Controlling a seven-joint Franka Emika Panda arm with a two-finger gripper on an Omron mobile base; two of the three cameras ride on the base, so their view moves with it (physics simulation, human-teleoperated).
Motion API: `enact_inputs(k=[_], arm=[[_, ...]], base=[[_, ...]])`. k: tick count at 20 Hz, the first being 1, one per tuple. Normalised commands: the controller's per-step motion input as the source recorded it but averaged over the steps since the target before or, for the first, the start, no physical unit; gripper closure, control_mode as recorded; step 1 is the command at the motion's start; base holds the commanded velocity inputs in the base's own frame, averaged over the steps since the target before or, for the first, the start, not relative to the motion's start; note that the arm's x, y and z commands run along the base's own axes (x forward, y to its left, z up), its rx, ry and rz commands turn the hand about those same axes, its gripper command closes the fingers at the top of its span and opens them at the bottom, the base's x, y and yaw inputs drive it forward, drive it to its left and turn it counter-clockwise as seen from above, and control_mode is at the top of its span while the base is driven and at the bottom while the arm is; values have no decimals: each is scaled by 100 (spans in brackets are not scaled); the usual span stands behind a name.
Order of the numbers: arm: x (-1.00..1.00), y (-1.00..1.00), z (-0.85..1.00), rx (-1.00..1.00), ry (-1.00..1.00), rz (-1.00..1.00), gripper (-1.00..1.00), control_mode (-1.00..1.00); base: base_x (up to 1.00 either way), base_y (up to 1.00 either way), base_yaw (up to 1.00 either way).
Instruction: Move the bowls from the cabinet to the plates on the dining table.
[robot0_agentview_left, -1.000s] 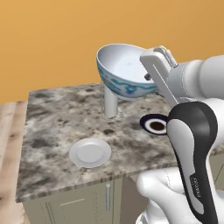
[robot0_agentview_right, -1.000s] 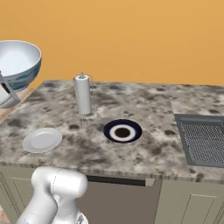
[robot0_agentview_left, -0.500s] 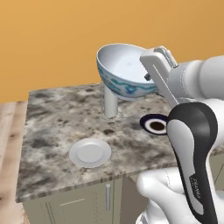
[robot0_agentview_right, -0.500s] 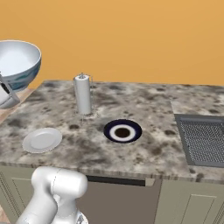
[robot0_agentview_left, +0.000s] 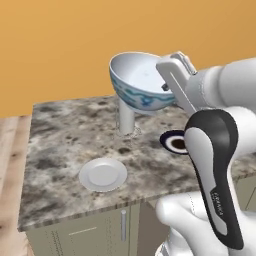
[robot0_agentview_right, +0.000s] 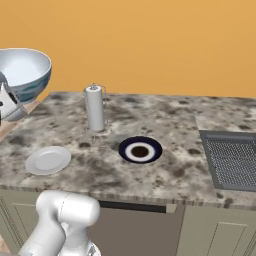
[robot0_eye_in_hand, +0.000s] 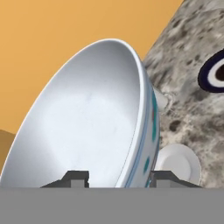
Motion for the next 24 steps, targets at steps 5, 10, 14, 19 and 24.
enact_inputs(k=[5,10,14,19,24], arm=[[35,-8,-18,0,8,0,100,-100],[9,0,-32,0,10,0,100,-100],[14,16,-67,-3,0,0,100,-100],[1,18,-44,-1,0,0,100,-100],[0,16,-22,0,1,0,100,-100]], base=[[0,0,0],[0,0,0],[0,0,0],[0,0,0],[0,0,0]])
